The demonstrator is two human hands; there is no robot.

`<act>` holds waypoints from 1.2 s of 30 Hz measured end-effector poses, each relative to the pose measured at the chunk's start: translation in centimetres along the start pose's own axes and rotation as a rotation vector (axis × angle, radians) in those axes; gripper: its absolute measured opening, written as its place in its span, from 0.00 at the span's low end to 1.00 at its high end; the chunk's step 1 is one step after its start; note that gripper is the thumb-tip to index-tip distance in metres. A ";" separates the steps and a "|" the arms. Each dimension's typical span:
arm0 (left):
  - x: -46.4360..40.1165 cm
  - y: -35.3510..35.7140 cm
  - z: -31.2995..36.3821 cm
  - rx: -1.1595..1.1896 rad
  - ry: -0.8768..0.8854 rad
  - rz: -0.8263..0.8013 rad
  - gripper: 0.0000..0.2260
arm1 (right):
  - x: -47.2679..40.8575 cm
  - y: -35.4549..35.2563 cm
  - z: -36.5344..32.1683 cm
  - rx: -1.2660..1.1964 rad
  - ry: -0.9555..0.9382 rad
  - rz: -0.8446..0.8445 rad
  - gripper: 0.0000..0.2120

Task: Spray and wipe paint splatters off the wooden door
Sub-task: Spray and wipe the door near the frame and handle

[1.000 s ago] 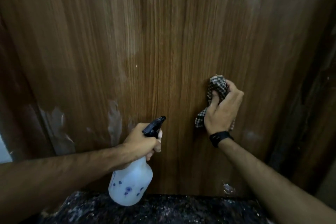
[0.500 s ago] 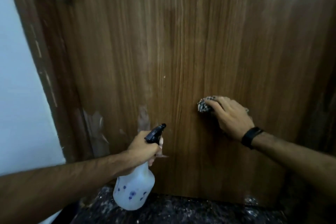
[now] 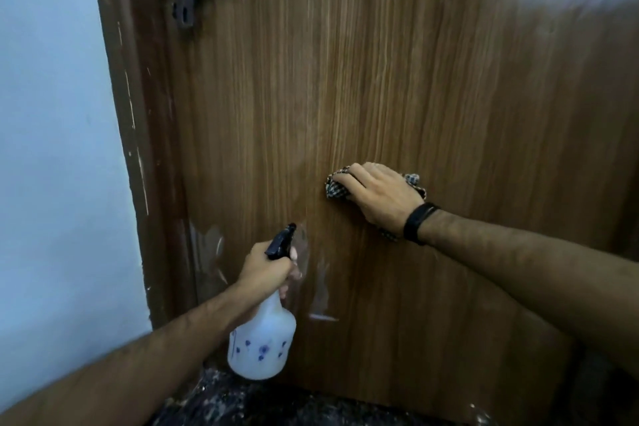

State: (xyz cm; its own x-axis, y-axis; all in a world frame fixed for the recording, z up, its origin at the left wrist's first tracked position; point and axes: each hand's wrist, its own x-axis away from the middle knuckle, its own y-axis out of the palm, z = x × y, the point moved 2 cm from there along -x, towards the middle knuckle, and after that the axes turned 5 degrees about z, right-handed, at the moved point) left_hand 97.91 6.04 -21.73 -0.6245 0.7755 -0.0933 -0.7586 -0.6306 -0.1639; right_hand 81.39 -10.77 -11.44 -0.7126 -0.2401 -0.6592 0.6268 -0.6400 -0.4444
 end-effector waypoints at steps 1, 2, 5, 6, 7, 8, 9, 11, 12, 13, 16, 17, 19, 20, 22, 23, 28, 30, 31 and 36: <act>0.1 0.0 -1.0 0.014 -0.023 0.023 0.10 | 0.5 0.6 -0.8 0.001 -0.014 -0.021 0.18; 0.2 0.1 -1.8 0.020 -0.047 0.036 0.10 | 1.0 1.0 -1.3 0.010 -0.035 -0.036 0.19; 0.4 1.1 -3.8 0.011 -0.100 0.008 0.10 | 0.5 0.8 -1.3 0.050 0.007 0.008 0.20; 0.6 1.6 -4.2 0.012 -0.104 -0.034 0.10 | 0.0 0.7 -1.2 0.043 0.065 0.042 0.19; 0.7 2.2 -4.5 0.014 -0.101 -0.079 0.10 | -0.5 0.7 -1.2 0.033 0.129 0.078 0.19; 0.9 2.6 -4.6 0.018 -0.097 -0.118 0.09 | -1.0 0.8 -1.4 0.030 0.183 0.104 0.19; 1.2 2.9 -4.8 0.019 -0.098 -0.142 0.09 | -1.3 1.1 -1.7 0.038 0.219 0.115 0.19; 1.7 3.1 -5.4 0.017 -0.112 -0.137 0.09 | -1.3 2.0 -2.5 0.043 0.231 0.102 0.19; 1.8 3.0 -5.7 0.021 -0.124 -0.123 0.09 | -1.0 2.7 -3.2 0.028 0.179 0.083 0.19; 2.0 2.9 -6.1 0.029 -0.138 -0.109 0.09 | -0.6 3.5 -4.0 0.001 0.079 0.045 0.20; 2.5 2.4 -7.3 0.014 -0.177 -0.082 0.09 | 1.5 5.7 -6.5 -0.028 -0.287 -0.154 0.22; 2.6 2.3 -7.6 -0.006 -0.179 -0.084 0.09 | 2.0 6.1 -7.0 -0.018 -0.320 -0.187 0.23; 2.9 2.2 -8.3 -0.033 -0.171 -0.086 0.10 | 1.9 6.4 -7.2 -0.010 -0.224 -0.139 0.23; 3.0 2.1 -8.5 -0.041 -0.162 -0.079 0.10 | 1.4 6.2 -7.1 -0.009 -0.134 -0.078 0.23; 3.0 2.1 -8.9 -0.038 -0.153 -0.059 0.10 | -0.2 5.9 -6.9 -0.018 0.008 0.039 0.20; 3.0 2.0 -9.1 -0.031 -0.147 -0.047 0.10 | -0.9 6.0 -6.8 -0.023 0.045 0.068 0.19; 2.6 2.1 -8.5 -0.038 -0.106 0.015 0.05 | -0.9 7.1 -7.0 0.036 0.028 0.098 0.18; 2.6 2.3 -8.2 -0.041 -0.100 0.017 0.05 | -0.8 7.1 -7.2 0.035 0.026 0.100 0.18; 2.7 2.4 -8.1 -0.030 -0.100 0.020 0.05 | -0.9 7.0 -7.2 0.031 0.027 0.100 0.18; 3.1 2.4 -7.7 0.004 -0.079 0.048 0.08 | -1.2 6.6 -7.1 0.026 0.002 0.064 0.18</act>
State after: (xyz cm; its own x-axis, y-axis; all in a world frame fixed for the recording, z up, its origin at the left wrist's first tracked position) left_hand 95.58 7.14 -29.96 -0.6724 0.7398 -0.0236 -0.7283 -0.6670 -0.1571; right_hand 88.65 -9.51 -17.87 -0.6703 -0.2800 -0.6872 0.6629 -0.6421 -0.3850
